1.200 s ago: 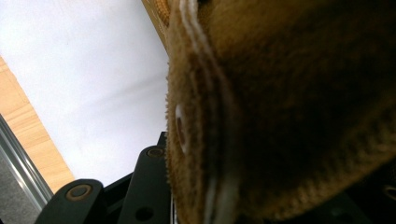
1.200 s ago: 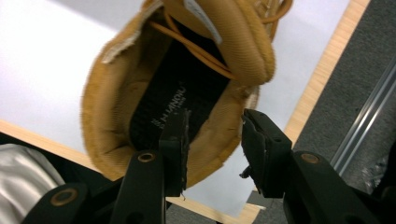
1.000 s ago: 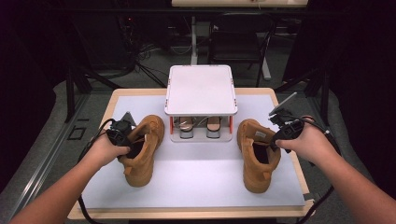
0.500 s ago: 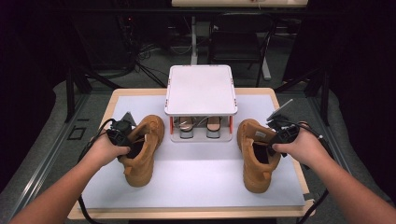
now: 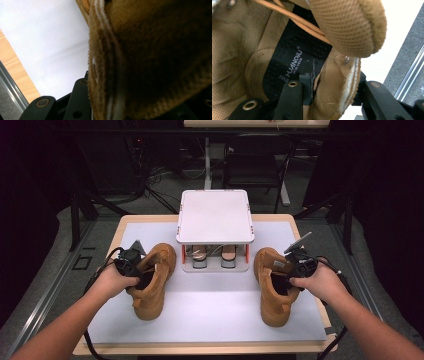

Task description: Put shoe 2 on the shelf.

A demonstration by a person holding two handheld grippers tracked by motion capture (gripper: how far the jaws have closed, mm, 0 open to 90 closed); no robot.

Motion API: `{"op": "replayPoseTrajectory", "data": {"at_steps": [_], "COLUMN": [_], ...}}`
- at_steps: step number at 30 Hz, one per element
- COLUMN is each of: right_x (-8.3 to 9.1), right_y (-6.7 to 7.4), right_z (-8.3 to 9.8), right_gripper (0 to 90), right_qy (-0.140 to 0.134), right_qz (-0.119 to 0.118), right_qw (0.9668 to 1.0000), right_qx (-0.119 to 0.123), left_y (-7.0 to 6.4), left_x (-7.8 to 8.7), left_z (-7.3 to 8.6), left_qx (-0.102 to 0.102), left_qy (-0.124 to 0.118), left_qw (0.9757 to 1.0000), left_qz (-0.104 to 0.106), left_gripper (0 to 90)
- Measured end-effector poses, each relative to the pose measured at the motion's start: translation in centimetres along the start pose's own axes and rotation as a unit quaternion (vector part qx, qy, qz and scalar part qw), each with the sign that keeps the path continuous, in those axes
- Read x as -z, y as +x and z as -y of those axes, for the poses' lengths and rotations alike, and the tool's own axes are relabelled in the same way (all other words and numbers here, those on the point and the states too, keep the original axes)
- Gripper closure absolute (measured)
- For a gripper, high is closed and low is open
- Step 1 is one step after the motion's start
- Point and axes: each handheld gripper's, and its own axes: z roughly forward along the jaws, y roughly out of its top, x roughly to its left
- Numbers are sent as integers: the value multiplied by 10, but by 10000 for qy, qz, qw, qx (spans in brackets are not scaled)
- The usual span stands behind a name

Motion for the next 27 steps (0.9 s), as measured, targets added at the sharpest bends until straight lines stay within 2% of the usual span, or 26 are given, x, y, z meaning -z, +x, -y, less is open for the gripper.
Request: {"op": "replayPoseTrajectory", "data": {"at_steps": [1,3,6,9,10,15,17,21,23,24,27], "right_x": [-3,-5,-13,-13,-15,-16,-18,-19,-19,-18,-20], "right_y": [1,0,3,2,3,1,2,1,0,-1,-1], "right_z": [1,1,3,0,1,0,0,2,3,2,3], "right_gripper": [644,644,650,658,663,672,679,678,681,683,724], "right_qy": [-66,46,-10,207,112,289,207,132,124,210,146], "right_qz": [-10,0,13,-5,-27,-16,-23,-75,-88,-66,-95], "right_qw": [10000,10000,10000,9998,9999,9995,9996,9994,9992,9993,9989], "right_qx": [-40,53,-42,53,-47,-83,-214,-314,-364,-310,-431], "left_y": [0,0,0,0,0,0,-1,-1,-1,-1,-2], "left_x": [0,0,0,0,0,0,0,-1,-1,-1,-1], "left_z": [0,0,0,0,0,0,0,0,0,0,1], "left_qx": [-1,2,0,0,-2,6,-10,-28,-26,-29,-2], "left_qy": [-1,-4,-5,-5,-7,11,7,-10,-11,-6,-13], "left_qw": [10000,10000,10000,10000,10000,10000,10000,10000,10000,10000,10000], "left_qz": [3,2,2,7,13,1,-30,-80,-81,-89,-89], "left_gripper": [691,690,691,691,690,691,692,701,706,709,713]}}
